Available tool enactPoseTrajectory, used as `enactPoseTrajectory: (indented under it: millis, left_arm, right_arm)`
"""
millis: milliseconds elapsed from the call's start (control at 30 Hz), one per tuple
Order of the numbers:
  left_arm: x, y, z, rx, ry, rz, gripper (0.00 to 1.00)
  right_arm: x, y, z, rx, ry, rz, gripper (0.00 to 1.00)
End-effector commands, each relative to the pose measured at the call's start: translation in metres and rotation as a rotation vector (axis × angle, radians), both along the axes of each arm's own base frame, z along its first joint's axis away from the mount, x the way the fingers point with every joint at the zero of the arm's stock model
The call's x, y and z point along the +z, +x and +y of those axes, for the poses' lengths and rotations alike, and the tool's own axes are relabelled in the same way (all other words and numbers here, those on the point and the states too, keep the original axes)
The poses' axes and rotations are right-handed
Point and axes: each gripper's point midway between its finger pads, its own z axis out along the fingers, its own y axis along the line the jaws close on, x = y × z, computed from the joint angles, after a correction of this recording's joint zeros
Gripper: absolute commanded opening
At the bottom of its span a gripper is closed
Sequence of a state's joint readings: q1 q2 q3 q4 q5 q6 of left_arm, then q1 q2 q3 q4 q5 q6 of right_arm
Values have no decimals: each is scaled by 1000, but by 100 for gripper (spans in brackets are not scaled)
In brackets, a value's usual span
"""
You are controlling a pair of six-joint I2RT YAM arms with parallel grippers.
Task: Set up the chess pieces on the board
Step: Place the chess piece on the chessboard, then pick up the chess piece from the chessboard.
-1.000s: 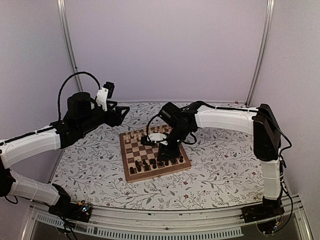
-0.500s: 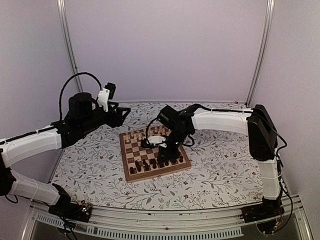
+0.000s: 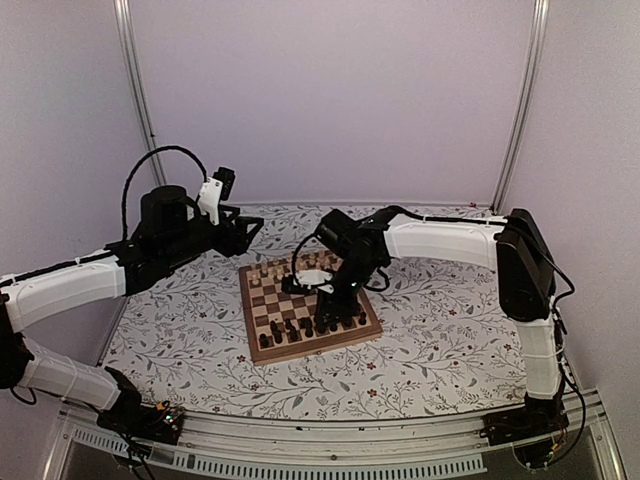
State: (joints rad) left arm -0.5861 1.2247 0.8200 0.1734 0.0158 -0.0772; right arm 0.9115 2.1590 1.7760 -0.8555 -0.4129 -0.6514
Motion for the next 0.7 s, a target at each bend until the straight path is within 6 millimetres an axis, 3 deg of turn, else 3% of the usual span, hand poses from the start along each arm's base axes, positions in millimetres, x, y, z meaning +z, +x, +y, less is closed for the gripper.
enactPoseTrajectory:
  millis: [0,67,167,300,667]
  left_arm:
    - [13,0,-6,-18,-15,-27,71]
    - [14,1,-6,-18,-14,-27,71]
    - [14,1,-7,-19,-15,-27,71]
    - [12,0,-8,-24,-10,-20,70]
    - [9,1,-10,-32,-3,-13,69]
  right_arm:
    - [65,20,-2,-33,127,-41,36]
    - [76,40,-10,-82,150,-63,37]
    - [76,64,-18,-153,136,-97,37]
    - [53,83,-25,-209,75,-118,36]
    - [11,84,-23,-210,1,-51,40]
